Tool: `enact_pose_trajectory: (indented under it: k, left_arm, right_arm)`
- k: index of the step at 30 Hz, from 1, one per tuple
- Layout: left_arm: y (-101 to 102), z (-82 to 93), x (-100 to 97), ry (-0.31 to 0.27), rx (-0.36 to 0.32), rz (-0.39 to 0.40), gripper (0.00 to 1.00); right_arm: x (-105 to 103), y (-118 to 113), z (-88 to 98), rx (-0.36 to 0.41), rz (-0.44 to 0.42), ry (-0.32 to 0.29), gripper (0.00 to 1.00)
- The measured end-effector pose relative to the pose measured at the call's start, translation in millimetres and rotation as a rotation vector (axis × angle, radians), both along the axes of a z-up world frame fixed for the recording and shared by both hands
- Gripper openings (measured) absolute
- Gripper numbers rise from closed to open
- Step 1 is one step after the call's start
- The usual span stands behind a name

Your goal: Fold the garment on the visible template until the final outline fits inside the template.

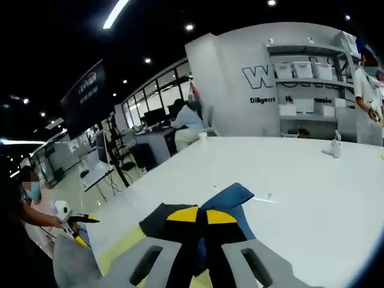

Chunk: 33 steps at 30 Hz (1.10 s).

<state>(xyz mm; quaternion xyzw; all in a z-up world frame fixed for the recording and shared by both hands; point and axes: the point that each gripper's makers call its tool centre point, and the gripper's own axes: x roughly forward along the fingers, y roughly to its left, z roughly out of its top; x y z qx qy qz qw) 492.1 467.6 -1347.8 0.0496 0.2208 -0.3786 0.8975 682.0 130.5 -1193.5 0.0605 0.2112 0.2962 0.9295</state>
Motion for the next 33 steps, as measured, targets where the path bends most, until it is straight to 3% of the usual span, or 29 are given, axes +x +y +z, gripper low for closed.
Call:
enact_pose_trajectory:
  k: [7, 12, 19, 26, 33]
  left_arm:
    - [3, 1.3, -0.8, -0.003, 0.006, 0.001, 0.76]
    - [8, 2.6, -1.6, -0.004, 0.010, 0.011, 0.76]
    - [11, 2.1, -3.6, -0.003, 0.013, 0.019, 0.76]
    - [10, 1.9, -3.5, -0.003, 0.012, 0.019, 0.76]
    - [12, 4.8, -0.5, -0.010, 0.008, 0.024, 0.75]
  right_arm:
    - [1, 30, 6.9, 0.052, 0.047, 0.001, 0.00]
    - [-4, 61, -0.1, 0.058, 0.103, 0.016, 0.00]
    - [-2, 84, -10.9, 0.045, 0.139, 0.040, 0.00]
    - [-3, 98, -26.6, 0.039, 0.157, 0.073, 0.00]
    - [-3, 114, -54.6, 0.019, 0.137, 0.121, 0.00]
